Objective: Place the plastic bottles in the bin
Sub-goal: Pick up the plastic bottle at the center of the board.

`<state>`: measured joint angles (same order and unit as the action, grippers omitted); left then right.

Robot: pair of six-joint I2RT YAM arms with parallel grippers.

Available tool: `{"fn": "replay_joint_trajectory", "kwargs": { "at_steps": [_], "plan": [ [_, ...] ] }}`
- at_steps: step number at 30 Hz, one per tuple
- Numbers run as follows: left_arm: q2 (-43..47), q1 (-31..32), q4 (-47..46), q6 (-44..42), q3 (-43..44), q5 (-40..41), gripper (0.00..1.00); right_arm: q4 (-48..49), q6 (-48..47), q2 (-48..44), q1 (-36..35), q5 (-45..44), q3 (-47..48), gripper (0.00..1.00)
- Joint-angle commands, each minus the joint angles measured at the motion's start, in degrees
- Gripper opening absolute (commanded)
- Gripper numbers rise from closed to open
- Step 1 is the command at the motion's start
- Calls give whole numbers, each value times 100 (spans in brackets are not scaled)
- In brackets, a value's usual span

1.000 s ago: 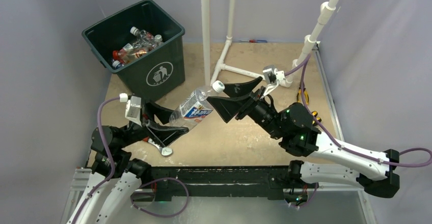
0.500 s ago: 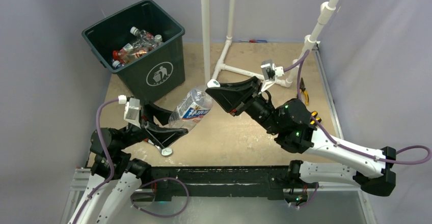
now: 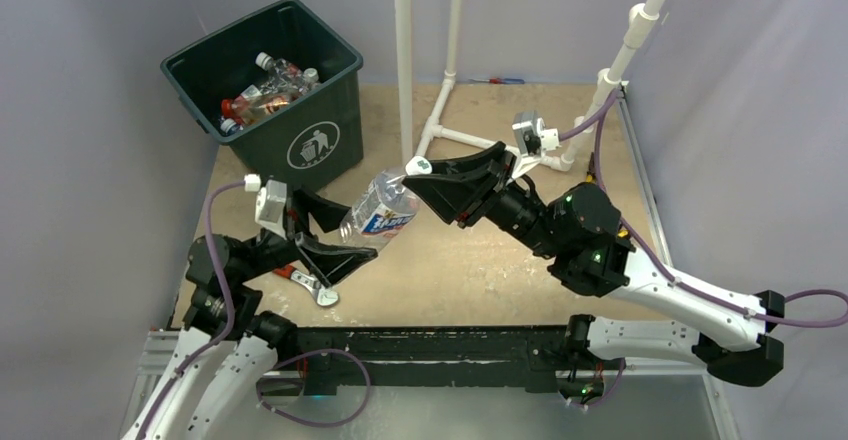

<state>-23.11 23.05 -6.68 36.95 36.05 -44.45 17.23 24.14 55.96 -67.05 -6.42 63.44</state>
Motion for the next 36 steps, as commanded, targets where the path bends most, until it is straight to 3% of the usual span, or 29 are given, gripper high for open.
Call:
{"fn": "replay_joint_trajectory", "kwargs": {
  "at_steps": [1, 4, 13, 17, 19, 24, 25, 28, 32, 36],
  "plan": [
    [-375, -20, -411, 68, 248, 321, 94, -630, -339, 123, -28, 625, 548, 0],
    [-615, -20, -711, 123, 385, 88, 99, -1059, -433, 226, -28, 627, 800, 0],
    [-1282, -19, -1481, 274, 725, -222, 99, -1713, -338, 753, -28, 766, 1420, 0],
    [-1384, -14, -1673, 298, 729, -294, 91, -1960, -267, 1004, -19, 813, 1656, 0],
    [-1440, -12, -1795, 358, 702, -380, 78, -2055, -228, 1154, -15, 826, 1783, 0],
    [-1454, -15, -2137, 544, 583, -523, 27, -2240, -112, 1501, 33, 715, 1997, 0],
    [-1421, -11, -2167, 554, 546, -509, 19, -2203, -111, 1494, 34, 713, 1983, 3],
    [-1293, -11, -2209, 580, 476, -396, 1, -2062, -154, 1377, 34, 721, 1887, 45],
    [-1159, -11, -2211, 629, 468, -10, 0, -1890, -233, 1026, 34, 692, 1657, 95],
    [-1099, -11, -2206, 762, 465, 696, 1, -1212, -351, 166, 34, 389, 478, 99]
  ]
}}
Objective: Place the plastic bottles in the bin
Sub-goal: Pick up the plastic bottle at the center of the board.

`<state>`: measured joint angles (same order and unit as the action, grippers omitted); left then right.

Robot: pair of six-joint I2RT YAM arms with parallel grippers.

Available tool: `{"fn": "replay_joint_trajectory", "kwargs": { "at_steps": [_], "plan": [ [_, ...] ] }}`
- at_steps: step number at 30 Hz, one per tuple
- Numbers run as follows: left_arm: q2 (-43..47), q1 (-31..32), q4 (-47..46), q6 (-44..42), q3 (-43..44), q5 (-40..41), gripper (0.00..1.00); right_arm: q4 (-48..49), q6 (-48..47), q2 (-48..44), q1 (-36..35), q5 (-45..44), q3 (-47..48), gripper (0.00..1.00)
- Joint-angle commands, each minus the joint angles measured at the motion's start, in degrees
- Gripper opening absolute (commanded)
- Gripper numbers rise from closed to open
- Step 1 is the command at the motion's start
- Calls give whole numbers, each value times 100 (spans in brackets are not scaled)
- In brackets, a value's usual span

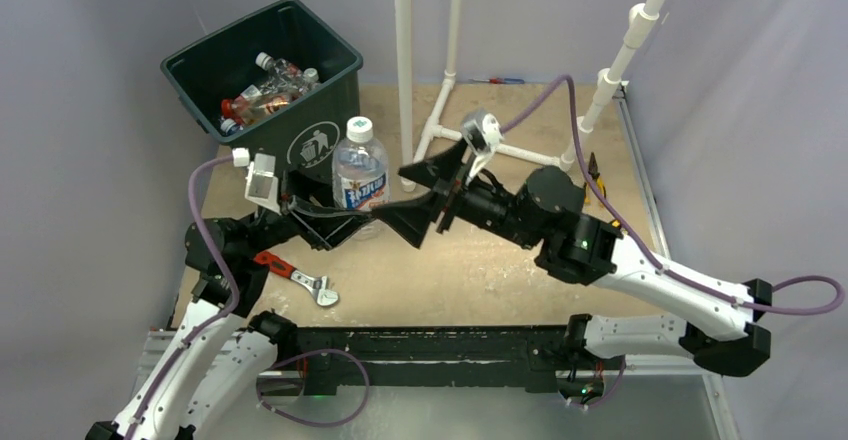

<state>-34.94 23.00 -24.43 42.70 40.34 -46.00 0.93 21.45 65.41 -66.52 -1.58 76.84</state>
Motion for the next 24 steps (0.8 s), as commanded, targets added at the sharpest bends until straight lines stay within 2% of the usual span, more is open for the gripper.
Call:
{"fn": "replay_joint_trajectory", "kwargs": {
  "at_steps": [1, 7, 12, 18, 24],
  "plan": [
    [69, -6, -548, 308, 21, 1000, 1, 559, -112, -972, -19, -74, -1152, 99],
    [-122, -9, -1353, 1262, -15, 1756, 1, 1112, -283, -1423, -19, -20, -1980, 99],
    [-319, -6, -2175, 1955, -95, 1700, 0, 1688, -310, -1208, -23, 58, -2117, 99],
    [-263, -6, -2181, 2006, -228, 1629, 0, 2329, -335, -578, -41, 325, -1859, 99],
    [-224, -6, -2181, 1923, -246, 1553, 0, 2517, -306, -83, -89, 634, -1508, 99]
  ]
}}
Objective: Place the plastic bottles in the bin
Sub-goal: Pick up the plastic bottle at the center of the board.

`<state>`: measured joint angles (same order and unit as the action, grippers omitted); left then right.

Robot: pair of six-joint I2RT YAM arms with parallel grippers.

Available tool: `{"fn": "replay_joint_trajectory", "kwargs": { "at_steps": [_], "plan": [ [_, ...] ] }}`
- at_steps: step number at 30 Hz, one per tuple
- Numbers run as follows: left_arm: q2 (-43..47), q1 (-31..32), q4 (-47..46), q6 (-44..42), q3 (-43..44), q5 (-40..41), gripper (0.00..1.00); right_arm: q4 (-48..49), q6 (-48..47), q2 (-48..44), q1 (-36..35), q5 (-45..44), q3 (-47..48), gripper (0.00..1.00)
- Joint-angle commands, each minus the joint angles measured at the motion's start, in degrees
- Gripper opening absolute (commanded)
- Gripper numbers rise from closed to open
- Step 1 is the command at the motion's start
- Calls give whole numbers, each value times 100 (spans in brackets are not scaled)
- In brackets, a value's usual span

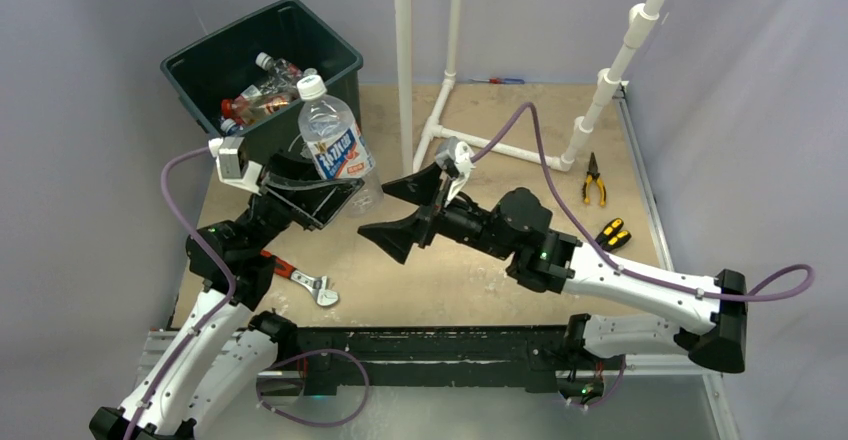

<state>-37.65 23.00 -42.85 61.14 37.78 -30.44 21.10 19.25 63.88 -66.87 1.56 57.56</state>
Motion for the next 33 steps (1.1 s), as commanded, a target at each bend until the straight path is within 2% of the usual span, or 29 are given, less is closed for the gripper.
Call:
{"fn": "replay_joint_trajectory", "kwargs": {
  "at_steps": [1, 10, 14, 16, 22, 33],
  "plan": [
    [47, -6, -342, 74, 4, -18, 0, 526, -69, 113, -62, 360, 444, 99],
    [31, -6, -467, 25, -106, -55, 0, 1011, 129, 248, -63, 122, 438, 99],
    [147, -6, 409, -725, 246, 249, 0, 1003, 124, 294, -59, -137, 483, 99],
    [66, -6, 534, -840, 455, 150, 0, 977, 116, 345, -60, -139, 550, 97],
    [-125, -6, 32, -384, 505, -34, 0, 780, 9, 633, -55, -111, 774, 93],
    [-29, -6, -65, 34, 382, -114, 0, 1218, -18, 859, -54, -247, 776, 86]
  ]
}}
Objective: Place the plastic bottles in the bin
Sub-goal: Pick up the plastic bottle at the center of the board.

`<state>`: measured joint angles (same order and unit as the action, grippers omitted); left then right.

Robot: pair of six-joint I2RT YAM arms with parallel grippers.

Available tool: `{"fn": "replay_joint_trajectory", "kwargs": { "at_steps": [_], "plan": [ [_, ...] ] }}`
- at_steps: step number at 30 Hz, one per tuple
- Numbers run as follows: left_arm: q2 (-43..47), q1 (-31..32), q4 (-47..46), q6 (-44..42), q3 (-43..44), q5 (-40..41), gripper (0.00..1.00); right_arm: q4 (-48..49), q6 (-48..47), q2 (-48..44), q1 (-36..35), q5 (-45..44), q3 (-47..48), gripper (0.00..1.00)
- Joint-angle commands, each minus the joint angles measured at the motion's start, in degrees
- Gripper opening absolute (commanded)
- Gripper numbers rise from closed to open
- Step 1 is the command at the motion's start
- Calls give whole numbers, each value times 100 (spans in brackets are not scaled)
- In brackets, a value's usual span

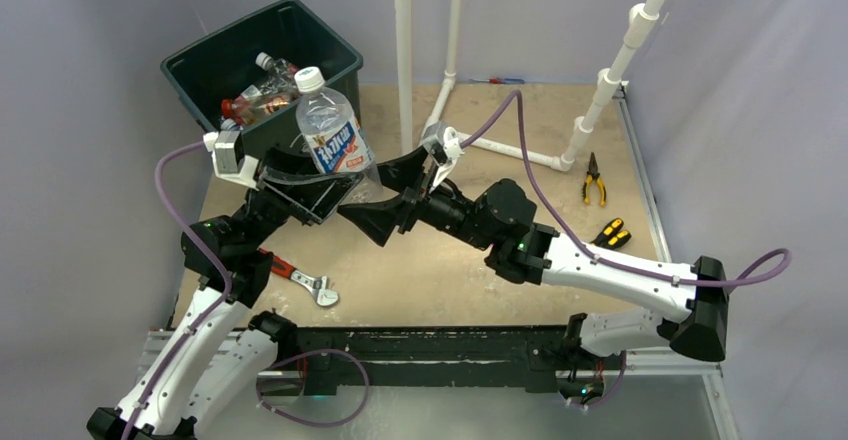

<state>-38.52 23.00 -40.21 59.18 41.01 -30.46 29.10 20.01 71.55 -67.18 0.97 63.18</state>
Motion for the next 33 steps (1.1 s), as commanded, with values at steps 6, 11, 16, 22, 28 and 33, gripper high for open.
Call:
{"fn": "replay_joint_trajectory", "kwargs": {
  "at_steps": [6, 11, 16, 22, 28, 33],
  "plan": [
    [91, -6, -135, 205, 73, -148, 1, 698, -117, 277, -23, -237, 305, 68],
    [103, -6, 134, 74, 113, -226, 32, 886, -174, 226, -23, -227, 218, 44],
    [267, -6, 751, -380, 336, -57, 66, 825, -248, 58, -23, -185, 40, 35],
    [504, -6, 1693, -1038, 660, 557, 89, 725, -250, -217, -23, -166, -298, 30],
    [331, -6, 1692, -1120, 927, 625, 93, 632, -273, -375, -23, -124, -534, 28],
    [-10, -6, 1597, -1116, 1234, 525, 94, 478, -389, -423, -23, -111, -578, 28]
  ]
}}
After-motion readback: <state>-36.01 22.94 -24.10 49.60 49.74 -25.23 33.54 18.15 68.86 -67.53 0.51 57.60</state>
